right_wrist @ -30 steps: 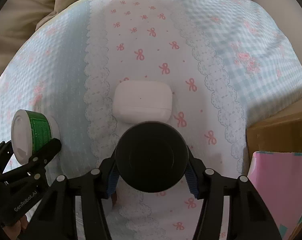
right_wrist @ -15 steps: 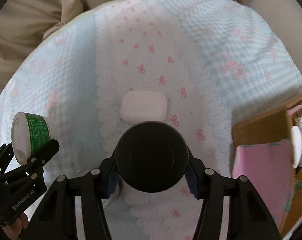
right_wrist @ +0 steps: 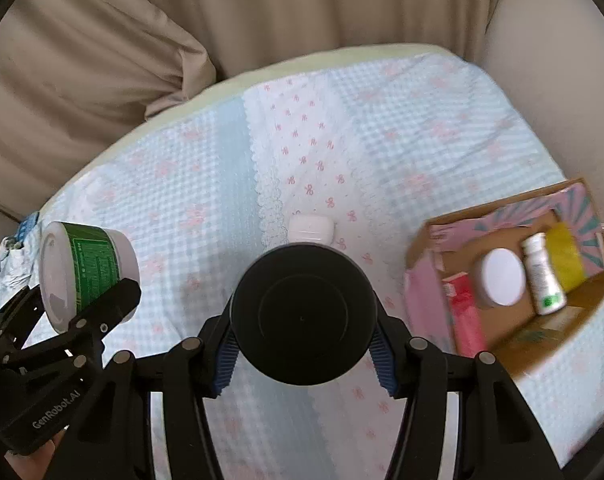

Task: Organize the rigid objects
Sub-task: 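Grasp the silver-lidded jar with the left tool while the right tool grasps the black-lidded jar, then carry both held jars into the cardboard box and open both tools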

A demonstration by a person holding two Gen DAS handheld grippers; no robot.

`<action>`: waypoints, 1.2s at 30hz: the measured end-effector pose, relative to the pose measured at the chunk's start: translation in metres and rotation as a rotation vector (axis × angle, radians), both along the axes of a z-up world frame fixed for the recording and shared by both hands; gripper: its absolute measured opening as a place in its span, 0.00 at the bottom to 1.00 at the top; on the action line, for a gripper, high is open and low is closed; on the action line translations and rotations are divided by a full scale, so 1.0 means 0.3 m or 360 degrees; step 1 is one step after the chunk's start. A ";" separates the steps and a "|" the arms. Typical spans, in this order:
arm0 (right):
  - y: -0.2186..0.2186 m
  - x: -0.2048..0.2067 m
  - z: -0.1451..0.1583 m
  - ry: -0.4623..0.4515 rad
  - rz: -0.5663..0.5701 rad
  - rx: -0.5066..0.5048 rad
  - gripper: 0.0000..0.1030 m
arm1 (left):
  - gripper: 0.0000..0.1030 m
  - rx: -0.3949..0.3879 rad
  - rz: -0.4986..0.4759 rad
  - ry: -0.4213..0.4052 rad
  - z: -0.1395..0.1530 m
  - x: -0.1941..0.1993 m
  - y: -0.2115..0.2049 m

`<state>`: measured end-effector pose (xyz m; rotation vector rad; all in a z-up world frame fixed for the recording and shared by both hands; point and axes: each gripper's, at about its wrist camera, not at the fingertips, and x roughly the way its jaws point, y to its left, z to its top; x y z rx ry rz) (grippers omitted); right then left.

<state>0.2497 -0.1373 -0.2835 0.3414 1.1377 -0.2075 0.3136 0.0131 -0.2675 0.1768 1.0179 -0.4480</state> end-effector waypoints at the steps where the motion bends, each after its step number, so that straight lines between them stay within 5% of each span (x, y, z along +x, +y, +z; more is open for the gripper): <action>1: -0.009 -0.022 0.031 -0.0006 0.0002 0.0006 0.51 | 0.66 -0.0011 -0.0001 -0.0003 0.026 -0.024 -0.004; 10: -0.143 -0.239 0.248 -0.0058 0.0000 0.0003 0.51 | 0.66 -0.0070 -0.0029 -0.0015 0.218 -0.232 -0.129; 17: -0.356 -0.410 0.302 -0.0040 0.0004 -0.0013 0.51 | 0.66 -0.0072 -0.0039 -0.0008 0.267 -0.374 -0.342; 26: -0.745 -0.534 0.222 0.0087 -0.0055 -0.0044 0.51 | 0.66 -0.0068 -0.0041 0.0149 0.152 -0.423 -0.665; 36: -1.036 -0.489 0.078 0.0168 -0.0081 0.0005 0.51 | 0.66 0.0034 -0.0123 0.0257 -0.023 -0.389 -0.978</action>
